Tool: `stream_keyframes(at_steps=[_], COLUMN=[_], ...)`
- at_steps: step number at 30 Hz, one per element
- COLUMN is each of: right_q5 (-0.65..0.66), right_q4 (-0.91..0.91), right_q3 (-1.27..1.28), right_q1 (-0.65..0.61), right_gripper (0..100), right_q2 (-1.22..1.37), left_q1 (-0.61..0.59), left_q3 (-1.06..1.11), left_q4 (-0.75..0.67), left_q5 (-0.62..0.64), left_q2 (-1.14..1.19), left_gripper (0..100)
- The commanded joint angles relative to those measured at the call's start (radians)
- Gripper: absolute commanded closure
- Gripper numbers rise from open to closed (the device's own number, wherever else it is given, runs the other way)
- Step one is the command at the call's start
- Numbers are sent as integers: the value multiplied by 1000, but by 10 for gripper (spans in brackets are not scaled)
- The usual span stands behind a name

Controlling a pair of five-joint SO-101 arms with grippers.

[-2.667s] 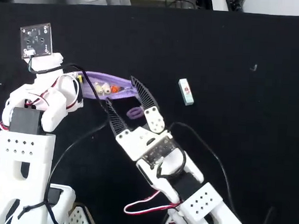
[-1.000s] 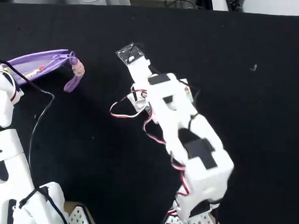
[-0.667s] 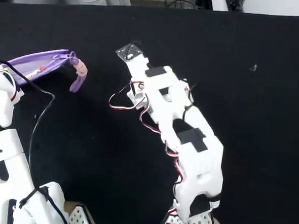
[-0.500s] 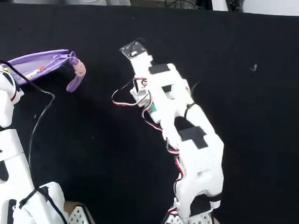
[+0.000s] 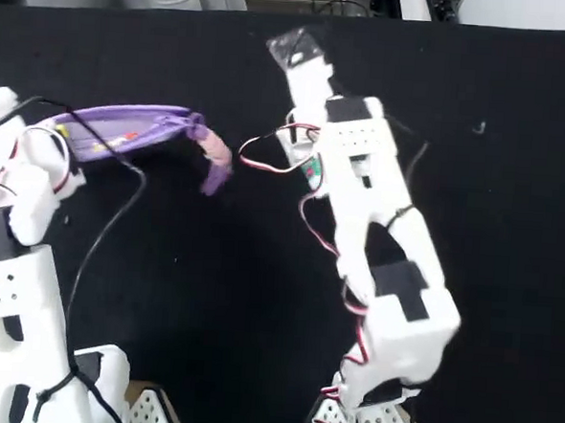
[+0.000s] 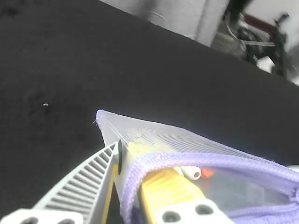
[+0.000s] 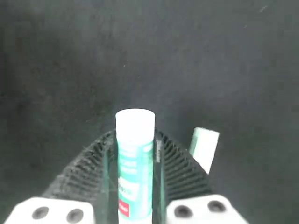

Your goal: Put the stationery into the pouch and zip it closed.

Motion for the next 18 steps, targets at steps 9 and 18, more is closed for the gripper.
stream_keyframes(at_steps=[9, 18], right_q5=[0, -95], right_q4=[29, -89], right_q3=[-38, -33], right_q1=[11, -68], right_gripper=[988, 988], right_q2=[-484, -682], left_q1=[232, 311], left_q3=[-61, -42], left_q4=[92, 91], left_q5=[-3, -3], left_q2=[-6, 51], left_gripper=[970, 970])
